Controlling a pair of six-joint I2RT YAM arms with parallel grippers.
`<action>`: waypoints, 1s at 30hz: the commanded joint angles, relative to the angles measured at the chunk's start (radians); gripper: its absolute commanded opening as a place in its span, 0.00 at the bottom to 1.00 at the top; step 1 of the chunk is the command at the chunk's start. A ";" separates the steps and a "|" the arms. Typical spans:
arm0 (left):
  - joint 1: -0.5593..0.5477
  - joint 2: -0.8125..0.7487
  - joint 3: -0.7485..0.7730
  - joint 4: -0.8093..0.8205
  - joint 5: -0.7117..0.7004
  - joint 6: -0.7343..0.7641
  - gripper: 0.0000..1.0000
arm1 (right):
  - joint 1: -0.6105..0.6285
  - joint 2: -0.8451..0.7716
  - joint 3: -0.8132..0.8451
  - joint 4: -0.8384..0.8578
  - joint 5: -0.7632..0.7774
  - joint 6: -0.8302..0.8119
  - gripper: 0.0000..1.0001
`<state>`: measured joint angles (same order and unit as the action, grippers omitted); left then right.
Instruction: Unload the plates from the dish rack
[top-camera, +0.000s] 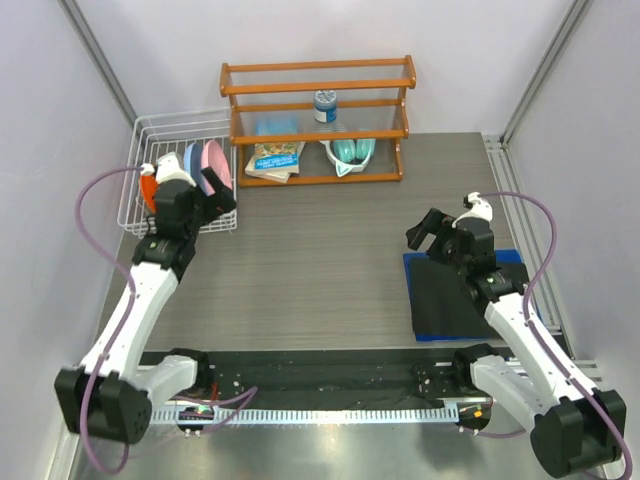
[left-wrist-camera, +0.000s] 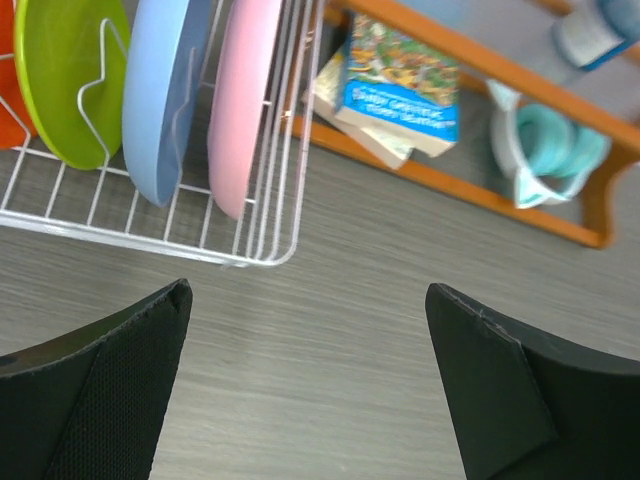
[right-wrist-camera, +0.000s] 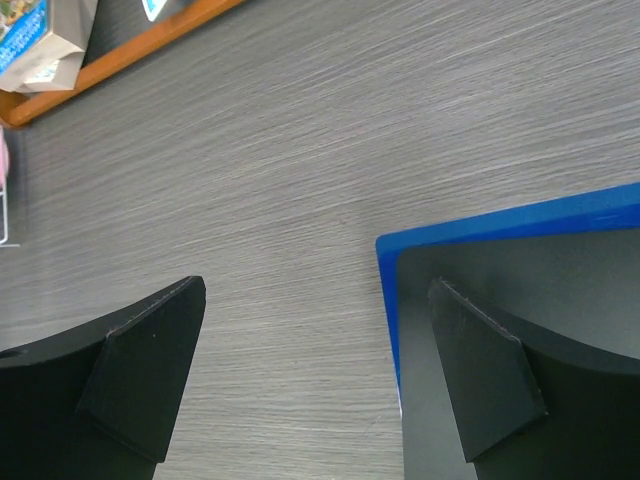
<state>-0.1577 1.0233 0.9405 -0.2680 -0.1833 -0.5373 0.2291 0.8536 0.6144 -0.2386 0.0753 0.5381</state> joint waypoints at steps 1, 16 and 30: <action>-0.002 0.109 0.084 0.170 -0.091 0.100 1.00 | 0.006 0.031 0.042 0.079 0.003 -0.038 1.00; -0.026 0.426 0.216 0.357 -0.254 0.270 0.95 | 0.006 0.150 0.039 0.154 0.029 -0.058 1.00; -0.060 0.573 0.267 0.414 -0.465 0.393 0.81 | 0.006 0.179 0.012 0.170 0.050 -0.056 1.00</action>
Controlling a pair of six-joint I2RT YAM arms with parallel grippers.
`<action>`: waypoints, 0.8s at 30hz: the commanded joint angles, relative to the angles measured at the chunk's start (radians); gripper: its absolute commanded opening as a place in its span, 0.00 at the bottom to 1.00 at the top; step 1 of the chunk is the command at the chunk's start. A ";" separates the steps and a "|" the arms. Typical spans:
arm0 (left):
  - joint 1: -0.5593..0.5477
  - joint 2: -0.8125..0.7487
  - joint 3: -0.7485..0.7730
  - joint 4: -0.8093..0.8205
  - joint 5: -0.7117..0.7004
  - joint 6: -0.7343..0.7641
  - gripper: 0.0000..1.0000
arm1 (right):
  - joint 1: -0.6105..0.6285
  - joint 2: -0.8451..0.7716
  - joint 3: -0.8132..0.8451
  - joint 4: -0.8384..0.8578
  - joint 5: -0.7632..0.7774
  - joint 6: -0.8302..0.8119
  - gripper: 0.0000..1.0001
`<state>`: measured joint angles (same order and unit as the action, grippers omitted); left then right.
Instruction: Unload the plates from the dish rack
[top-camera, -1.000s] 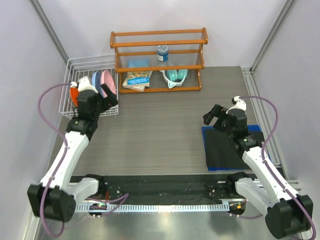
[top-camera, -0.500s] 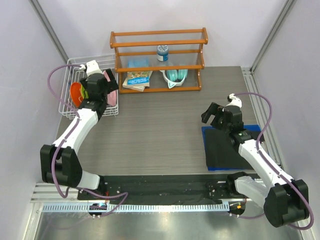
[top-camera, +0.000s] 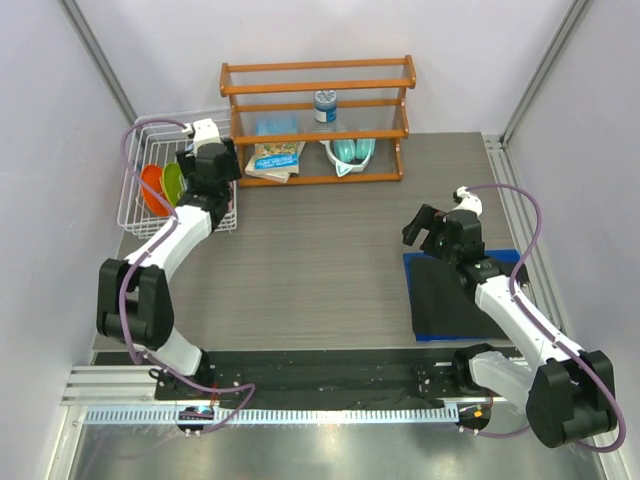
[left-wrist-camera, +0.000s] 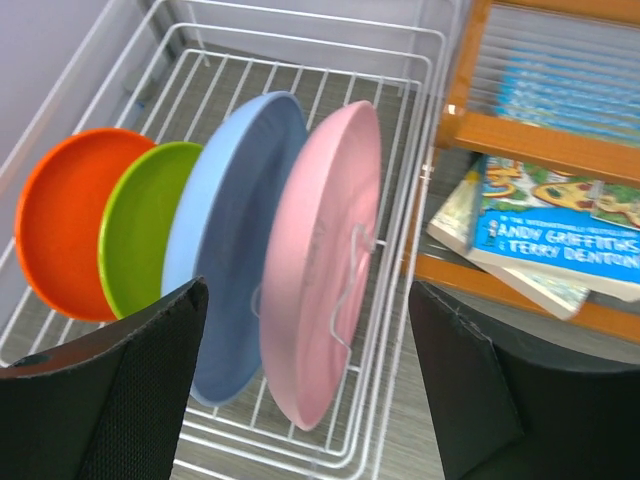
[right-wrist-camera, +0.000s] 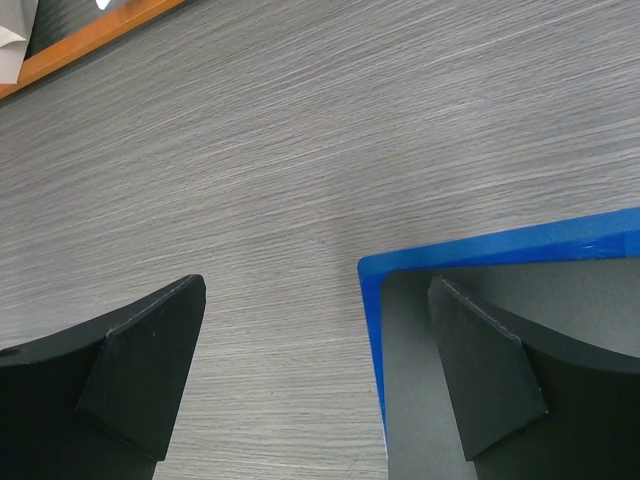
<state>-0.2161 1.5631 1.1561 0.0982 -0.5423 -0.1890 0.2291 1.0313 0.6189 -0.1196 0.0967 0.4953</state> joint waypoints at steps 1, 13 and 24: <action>-0.002 0.043 0.056 0.043 -0.129 0.046 0.80 | 0.006 0.003 0.005 0.049 0.031 -0.014 0.99; -0.032 0.114 0.080 0.031 -0.237 0.079 0.43 | 0.006 0.015 -0.016 0.058 0.043 -0.006 1.00; -0.081 0.097 0.050 0.104 -0.396 0.158 0.00 | 0.006 0.013 -0.031 0.051 0.047 -0.006 1.00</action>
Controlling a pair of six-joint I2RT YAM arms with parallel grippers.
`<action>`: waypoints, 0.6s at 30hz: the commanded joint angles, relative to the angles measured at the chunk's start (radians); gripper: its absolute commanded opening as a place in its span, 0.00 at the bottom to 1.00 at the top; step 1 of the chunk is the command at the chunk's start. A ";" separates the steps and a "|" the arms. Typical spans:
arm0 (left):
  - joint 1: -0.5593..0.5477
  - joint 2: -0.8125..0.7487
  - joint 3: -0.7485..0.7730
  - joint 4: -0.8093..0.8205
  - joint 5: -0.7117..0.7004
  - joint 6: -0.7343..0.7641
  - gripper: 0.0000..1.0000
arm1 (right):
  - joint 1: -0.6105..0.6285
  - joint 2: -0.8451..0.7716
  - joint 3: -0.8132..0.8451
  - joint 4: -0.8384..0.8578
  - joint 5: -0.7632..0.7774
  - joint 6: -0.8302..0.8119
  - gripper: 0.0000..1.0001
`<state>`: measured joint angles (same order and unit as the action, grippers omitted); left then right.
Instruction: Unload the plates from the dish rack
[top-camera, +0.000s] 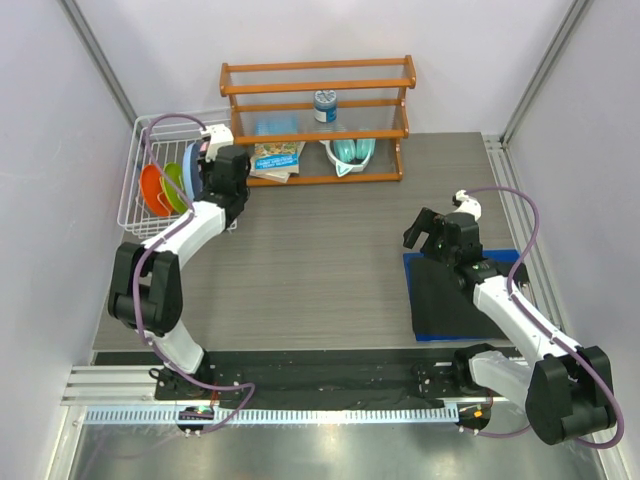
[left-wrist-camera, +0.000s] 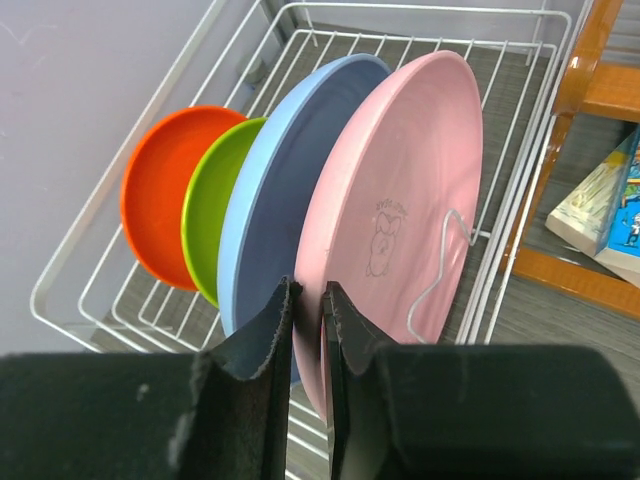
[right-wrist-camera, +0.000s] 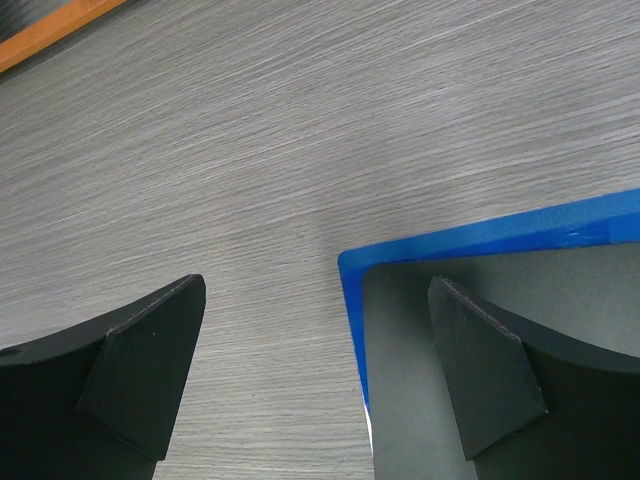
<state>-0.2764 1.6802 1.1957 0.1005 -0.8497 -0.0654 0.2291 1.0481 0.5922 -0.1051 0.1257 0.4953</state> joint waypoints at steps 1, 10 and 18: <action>-0.023 -0.019 0.013 0.103 -0.113 0.041 0.00 | 0.006 -0.003 -0.005 0.035 0.017 -0.008 1.00; -0.104 -0.083 0.062 0.076 -0.212 0.127 0.00 | 0.006 -0.014 -0.003 0.025 -0.017 0.002 1.00; -0.150 -0.203 0.081 -0.030 -0.213 0.134 0.00 | 0.006 -0.054 -0.008 0.005 -0.064 0.005 1.00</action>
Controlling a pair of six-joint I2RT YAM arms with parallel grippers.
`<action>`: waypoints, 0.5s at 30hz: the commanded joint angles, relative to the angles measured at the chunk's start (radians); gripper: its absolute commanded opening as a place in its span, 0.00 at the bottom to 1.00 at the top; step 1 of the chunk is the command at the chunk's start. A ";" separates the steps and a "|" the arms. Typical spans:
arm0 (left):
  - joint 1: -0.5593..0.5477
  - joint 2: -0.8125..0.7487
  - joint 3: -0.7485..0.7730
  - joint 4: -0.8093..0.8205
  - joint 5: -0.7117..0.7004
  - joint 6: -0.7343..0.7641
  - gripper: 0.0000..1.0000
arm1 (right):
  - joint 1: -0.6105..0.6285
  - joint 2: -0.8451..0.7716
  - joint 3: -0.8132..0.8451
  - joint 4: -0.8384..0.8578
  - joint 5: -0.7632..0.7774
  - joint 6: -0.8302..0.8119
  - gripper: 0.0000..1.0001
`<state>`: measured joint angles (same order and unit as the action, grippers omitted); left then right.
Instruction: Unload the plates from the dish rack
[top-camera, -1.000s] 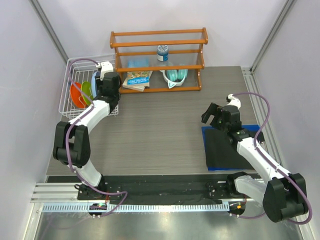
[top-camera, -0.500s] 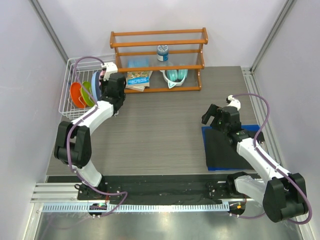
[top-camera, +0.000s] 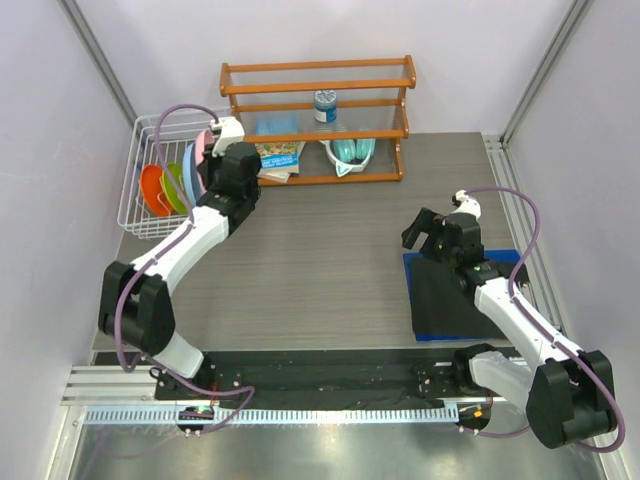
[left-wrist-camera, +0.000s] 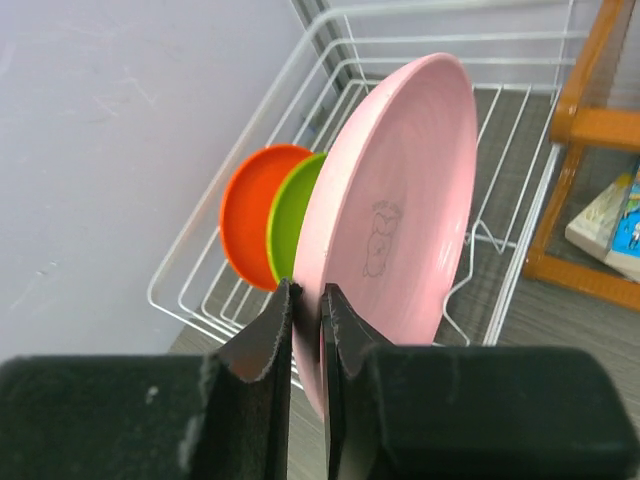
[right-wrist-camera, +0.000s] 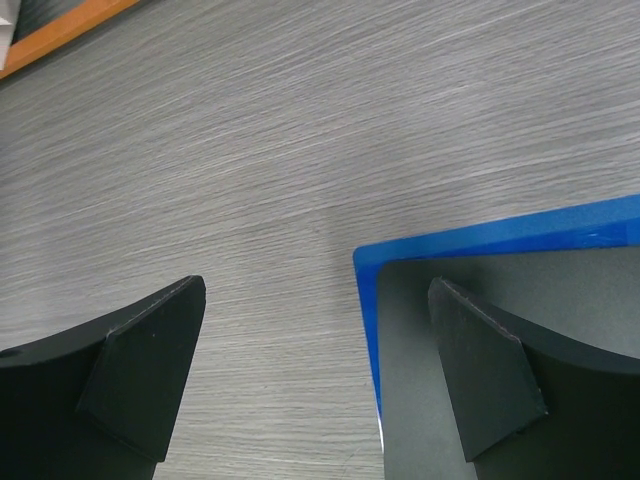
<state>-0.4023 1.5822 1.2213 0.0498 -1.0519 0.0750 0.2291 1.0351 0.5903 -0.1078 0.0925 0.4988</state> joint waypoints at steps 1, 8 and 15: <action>-0.026 -0.128 0.053 0.009 -0.008 -0.014 0.00 | 0.006 -0.043 -0.006 0.005 -0.034 0.001 1.00; -0.038 -0.249 0.090 -0.211 0.177 -0.170 0.00 | 0.007 -0.021 0.020 0.019 -0.172 -0.005 1.00; -0.040 -0.353 0.032 -0.343 0.397 -0.375 0.00 | 0.029 -0.020 0.045 0.094 -0.339 0.049 1.00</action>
<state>-0.4404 1.2854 1.2621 -0.2123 -0.8082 -0.1413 0.2329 1.0222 0.5907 -0.0978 -0.1188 0.5129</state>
